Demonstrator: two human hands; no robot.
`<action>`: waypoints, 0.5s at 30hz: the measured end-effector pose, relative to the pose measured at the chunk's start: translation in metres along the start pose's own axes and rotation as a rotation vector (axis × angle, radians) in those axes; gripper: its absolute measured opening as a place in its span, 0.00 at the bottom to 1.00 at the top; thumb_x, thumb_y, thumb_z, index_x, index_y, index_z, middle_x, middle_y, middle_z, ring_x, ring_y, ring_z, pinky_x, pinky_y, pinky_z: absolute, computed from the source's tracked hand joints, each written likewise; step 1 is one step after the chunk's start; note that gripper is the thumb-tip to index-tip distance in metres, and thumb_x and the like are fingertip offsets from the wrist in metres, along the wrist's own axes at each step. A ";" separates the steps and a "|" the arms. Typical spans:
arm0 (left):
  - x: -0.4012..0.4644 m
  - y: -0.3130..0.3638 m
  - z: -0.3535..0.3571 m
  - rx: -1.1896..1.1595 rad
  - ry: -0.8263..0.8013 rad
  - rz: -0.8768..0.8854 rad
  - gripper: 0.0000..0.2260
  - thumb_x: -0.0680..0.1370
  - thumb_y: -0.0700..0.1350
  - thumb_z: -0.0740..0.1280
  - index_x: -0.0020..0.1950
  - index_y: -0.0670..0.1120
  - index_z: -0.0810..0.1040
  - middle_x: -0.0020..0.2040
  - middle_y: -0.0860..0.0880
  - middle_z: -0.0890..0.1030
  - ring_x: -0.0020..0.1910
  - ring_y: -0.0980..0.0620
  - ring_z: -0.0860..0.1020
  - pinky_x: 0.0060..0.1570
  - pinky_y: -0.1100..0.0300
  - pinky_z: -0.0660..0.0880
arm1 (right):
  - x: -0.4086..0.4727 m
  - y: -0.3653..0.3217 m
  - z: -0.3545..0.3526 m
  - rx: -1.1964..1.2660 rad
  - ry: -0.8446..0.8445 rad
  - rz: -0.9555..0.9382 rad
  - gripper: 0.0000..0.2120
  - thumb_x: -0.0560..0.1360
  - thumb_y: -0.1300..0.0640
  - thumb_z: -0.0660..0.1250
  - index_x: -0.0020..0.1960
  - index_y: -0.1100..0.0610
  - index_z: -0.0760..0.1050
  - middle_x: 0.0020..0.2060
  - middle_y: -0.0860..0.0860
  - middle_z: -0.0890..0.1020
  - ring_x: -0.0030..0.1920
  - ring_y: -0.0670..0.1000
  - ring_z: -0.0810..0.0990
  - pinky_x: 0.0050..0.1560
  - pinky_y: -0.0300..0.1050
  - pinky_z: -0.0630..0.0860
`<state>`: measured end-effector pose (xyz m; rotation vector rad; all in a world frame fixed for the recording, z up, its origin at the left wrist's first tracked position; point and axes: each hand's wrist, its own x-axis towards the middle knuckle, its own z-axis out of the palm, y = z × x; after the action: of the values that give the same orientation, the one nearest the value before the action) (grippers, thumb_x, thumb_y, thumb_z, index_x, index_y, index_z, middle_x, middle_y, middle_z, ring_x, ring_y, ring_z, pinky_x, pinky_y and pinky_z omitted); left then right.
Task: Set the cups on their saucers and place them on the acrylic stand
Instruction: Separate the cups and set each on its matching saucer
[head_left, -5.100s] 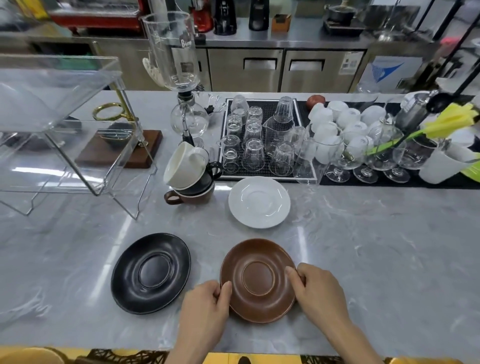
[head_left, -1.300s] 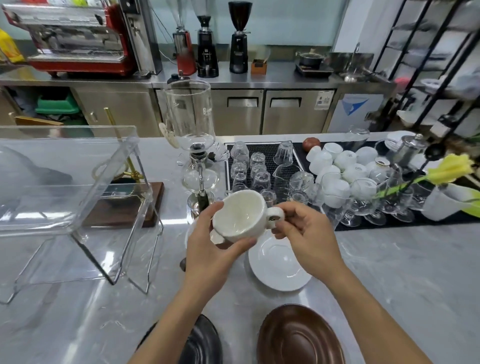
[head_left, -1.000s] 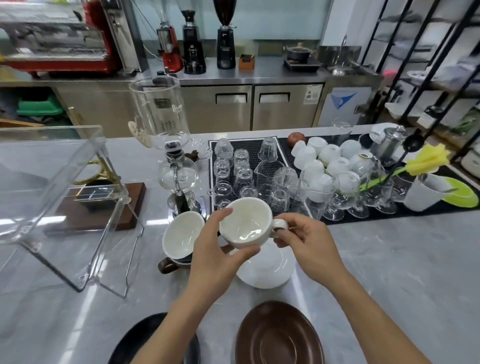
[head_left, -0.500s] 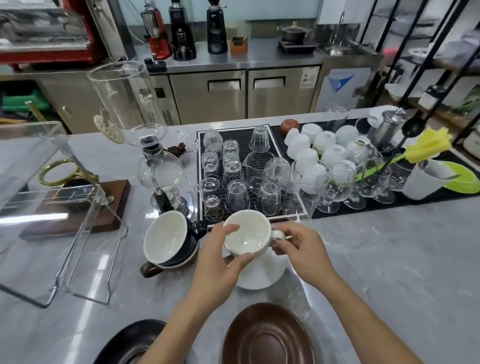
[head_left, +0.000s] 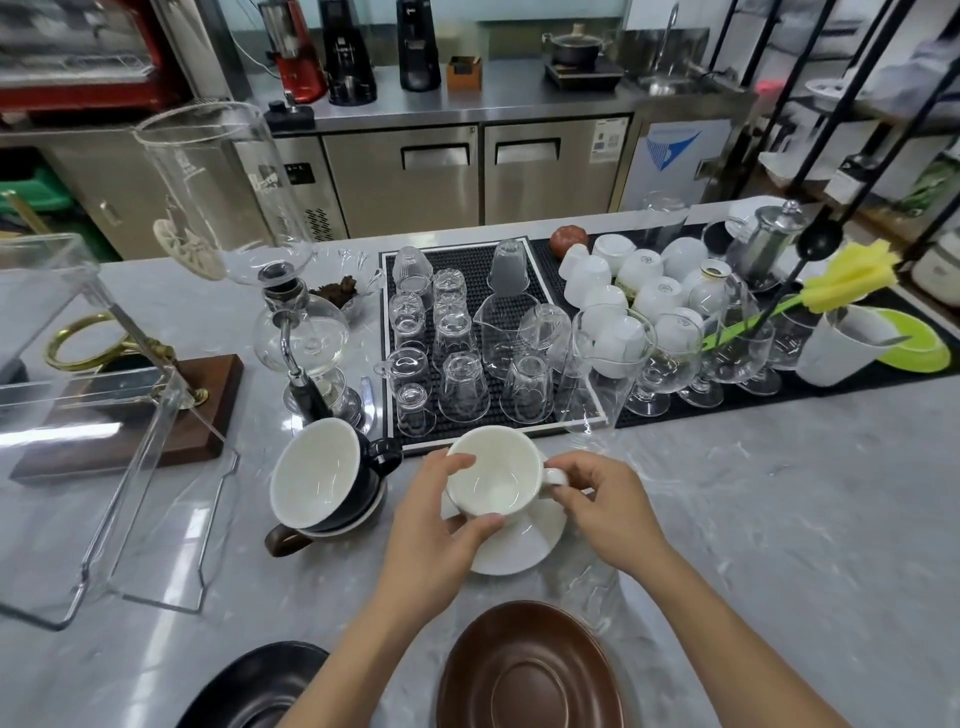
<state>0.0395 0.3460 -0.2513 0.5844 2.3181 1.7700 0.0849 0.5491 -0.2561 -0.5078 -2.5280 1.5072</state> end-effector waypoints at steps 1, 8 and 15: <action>-0.001 0.000 0.000 0.000 -0.002 0.001 0.22 0.69 0.48 0.74 0.57 0.65 0.72 0.61 0.71 0.72 0.63 0.69 0.70 0.52 0.58 0.83 | -0.001 0.001 0.000 -0.006 -0.001 -0.002 0.13 0.72 0.63 0.73 0.43 0.43 0.82 0.39 0.39 0.86 0.42 0.38 0.82 0.39 0.26 0.73; -0.004 -0.004 0.003 0.068 0.012 -0.025 0.24 0.67 0.52 0.75 0.57 0.68 0.70 0.60 0.77 0.68 0.63 0.72 0.67 0.55 0.57 0.81 | -0.001 0.006 0.000 -0.078 -0.017 -0.004 0.09 0.73 0.63 0.73 0.47 0.49 0.85 0.40 0.38 0.85 0.45 0.38 0.82 0.38 0.23 0.72; -0.005 -0.004 0.004 0.077 0.038 -0.073 0.29 0.64 0.55 0.76 0.60 0.67 0.66 0.61 0.71 0.68 0.62 0.77 0.66 0.54 0.61 0.79 | -0.003 0.009 0.005 -0.101 -0.003 -0.002 0.11 0.74 0.63 0.71 0.48 0.48 0.85 0.43 0.43 0.86 0.45 0.38 0.80 0.38 0.25 0.72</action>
<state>0.0445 0.3463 -0.2567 0.4754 2.4094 1.6809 0.0880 0.5480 -0.2657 -0.5170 -2.6164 1.3861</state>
